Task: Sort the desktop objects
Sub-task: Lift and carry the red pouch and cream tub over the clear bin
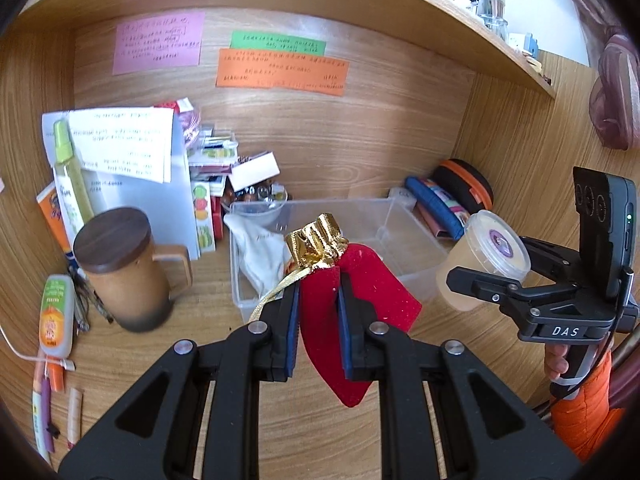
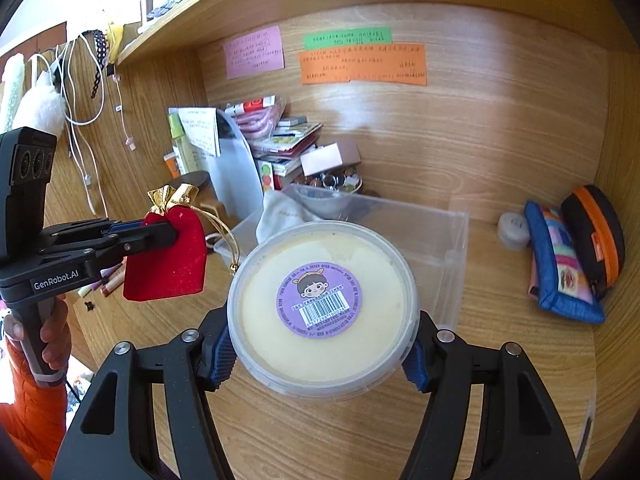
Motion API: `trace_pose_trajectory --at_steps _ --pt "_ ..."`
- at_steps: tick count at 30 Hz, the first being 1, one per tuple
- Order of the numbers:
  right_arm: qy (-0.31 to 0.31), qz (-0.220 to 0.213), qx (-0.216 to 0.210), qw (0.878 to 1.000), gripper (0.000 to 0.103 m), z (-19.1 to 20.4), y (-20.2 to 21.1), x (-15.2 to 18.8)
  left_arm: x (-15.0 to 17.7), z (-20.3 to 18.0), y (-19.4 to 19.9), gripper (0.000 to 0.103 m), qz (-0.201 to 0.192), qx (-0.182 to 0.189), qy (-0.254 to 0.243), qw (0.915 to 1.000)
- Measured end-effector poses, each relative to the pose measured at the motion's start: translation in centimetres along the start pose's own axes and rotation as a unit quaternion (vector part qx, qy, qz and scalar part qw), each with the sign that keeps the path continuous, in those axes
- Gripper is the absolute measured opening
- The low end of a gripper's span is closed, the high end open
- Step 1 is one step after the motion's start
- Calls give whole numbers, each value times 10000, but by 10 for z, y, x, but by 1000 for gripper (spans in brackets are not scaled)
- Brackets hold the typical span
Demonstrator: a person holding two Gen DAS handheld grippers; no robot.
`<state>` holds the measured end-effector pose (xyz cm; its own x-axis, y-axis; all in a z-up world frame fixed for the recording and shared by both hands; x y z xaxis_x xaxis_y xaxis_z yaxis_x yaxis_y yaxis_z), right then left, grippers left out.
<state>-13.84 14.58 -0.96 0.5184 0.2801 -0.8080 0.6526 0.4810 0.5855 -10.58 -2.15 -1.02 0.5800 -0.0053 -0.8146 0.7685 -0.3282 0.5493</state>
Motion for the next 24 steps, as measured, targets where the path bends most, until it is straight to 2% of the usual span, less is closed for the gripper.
trace_pose_trajectory --at_steps 13,24 --pt "12 -73 52 10000 62 -16 -11 -27 -36 4 -11 16 -214 -9 -85 9997" --pt "7 -64 199 9998 62 -30 -29 -48 -50 18 -41 16 -97 -77 -68 9999"
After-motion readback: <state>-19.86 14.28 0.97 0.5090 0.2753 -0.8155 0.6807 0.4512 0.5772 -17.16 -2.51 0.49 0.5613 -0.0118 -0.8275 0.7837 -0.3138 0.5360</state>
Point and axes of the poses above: each gripper's, at about its wrist camera, not at the fingertips, and y roughly against the way its jaws point, z to its left, x to its underside, the point moved 4 cm from there along -y, roughly the way its jaws point, and after that the axes turned 3 degrees about x, right-handed, at the moved point
